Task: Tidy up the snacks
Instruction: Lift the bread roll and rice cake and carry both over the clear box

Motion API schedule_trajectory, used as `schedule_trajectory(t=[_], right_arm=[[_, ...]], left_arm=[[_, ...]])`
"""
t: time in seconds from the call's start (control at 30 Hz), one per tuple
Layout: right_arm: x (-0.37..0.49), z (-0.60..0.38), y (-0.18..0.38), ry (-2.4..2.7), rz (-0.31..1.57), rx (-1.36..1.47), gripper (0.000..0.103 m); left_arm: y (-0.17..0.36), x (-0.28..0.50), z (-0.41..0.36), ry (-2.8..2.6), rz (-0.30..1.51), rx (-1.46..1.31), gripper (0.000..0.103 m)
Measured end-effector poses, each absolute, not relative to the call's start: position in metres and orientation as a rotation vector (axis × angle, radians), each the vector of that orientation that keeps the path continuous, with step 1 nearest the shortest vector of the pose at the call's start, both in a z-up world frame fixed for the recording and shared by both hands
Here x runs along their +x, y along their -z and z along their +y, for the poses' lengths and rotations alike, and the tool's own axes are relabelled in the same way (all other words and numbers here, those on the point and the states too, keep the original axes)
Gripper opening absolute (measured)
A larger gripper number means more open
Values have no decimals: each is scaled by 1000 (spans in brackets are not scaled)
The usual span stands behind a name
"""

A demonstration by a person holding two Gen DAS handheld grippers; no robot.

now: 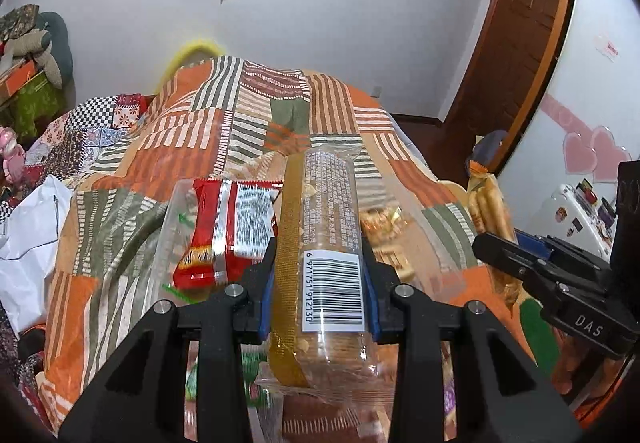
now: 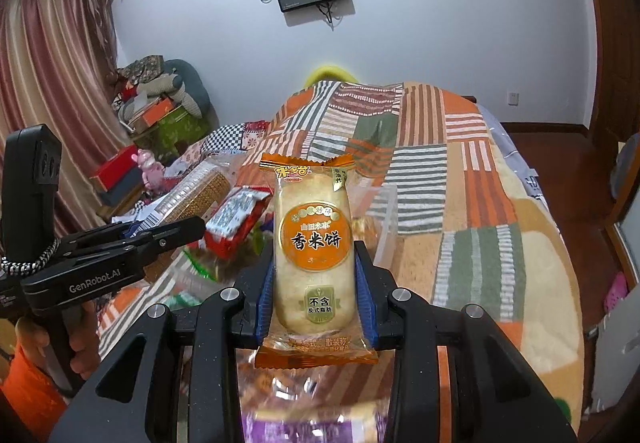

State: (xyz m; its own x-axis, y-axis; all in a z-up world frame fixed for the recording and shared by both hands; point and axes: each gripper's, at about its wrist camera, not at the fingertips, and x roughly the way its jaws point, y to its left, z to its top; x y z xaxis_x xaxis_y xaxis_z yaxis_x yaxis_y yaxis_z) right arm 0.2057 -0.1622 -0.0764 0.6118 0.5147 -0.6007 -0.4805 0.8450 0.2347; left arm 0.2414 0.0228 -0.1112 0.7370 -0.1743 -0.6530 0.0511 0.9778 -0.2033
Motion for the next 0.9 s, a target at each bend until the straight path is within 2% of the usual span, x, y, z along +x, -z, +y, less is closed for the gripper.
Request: schedule_trajectory(t=[0.57,0.9], right_arm=[[258,-131,100,-595,805,32,32],[267,-119,115,-591,855,-7,34]], left_arm=[[146,305,21,122,800,-225,35],[157,312,32,92,803,-236,37]])
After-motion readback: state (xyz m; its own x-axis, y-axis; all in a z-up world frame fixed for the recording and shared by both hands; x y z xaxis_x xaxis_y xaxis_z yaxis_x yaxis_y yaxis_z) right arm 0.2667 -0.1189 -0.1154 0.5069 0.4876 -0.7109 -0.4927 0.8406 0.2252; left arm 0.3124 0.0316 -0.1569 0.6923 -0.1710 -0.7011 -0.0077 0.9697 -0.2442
